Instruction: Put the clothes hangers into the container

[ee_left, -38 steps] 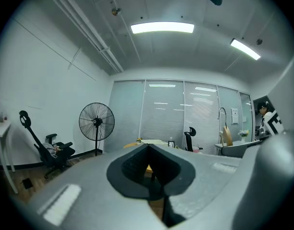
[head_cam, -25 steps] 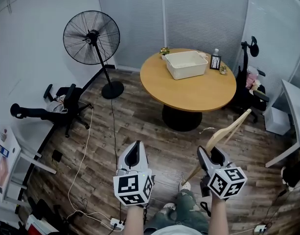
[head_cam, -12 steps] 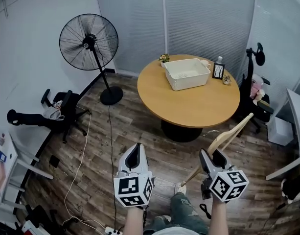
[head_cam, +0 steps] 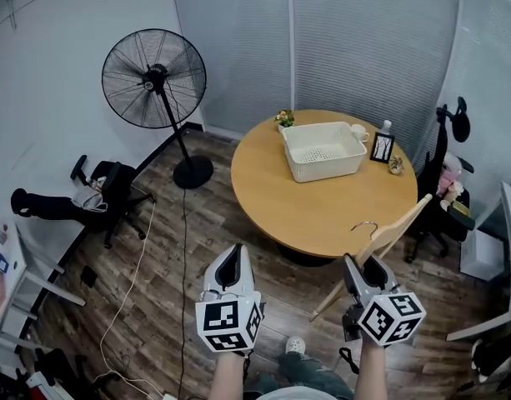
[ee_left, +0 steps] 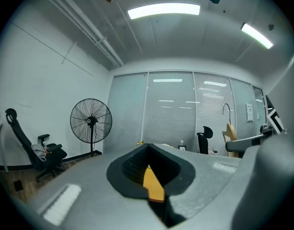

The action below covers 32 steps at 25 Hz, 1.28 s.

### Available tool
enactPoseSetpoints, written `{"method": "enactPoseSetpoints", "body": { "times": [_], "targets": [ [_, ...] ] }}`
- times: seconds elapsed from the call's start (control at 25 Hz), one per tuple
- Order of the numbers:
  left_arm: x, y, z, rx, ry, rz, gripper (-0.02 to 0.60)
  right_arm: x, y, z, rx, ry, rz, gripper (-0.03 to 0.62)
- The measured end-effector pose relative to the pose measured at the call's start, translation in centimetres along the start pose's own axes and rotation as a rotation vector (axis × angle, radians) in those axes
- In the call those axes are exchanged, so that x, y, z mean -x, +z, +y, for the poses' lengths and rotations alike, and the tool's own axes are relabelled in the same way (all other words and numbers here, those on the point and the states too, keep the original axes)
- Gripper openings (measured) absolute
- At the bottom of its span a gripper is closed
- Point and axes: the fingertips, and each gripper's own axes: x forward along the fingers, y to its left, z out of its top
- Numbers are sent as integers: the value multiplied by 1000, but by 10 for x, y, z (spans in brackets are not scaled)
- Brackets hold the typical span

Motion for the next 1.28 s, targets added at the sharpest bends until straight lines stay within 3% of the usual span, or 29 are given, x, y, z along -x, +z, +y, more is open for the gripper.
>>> {"method": "enactPoseSetpoints", "body": {
  "times": [0.32,0.72,1.28],
  "targets": [
    [-61,10,-10,-7,35,-4,0,-47,29,-44,-10,27,-1,213],
    [-113,4,-5,-15,48,33,0,-93,34,-77,-66,28,11,213],
    [-221,6,2,-26,-14,33,0,-179,52,-115,-67,-3,7,213]
  ]
}}
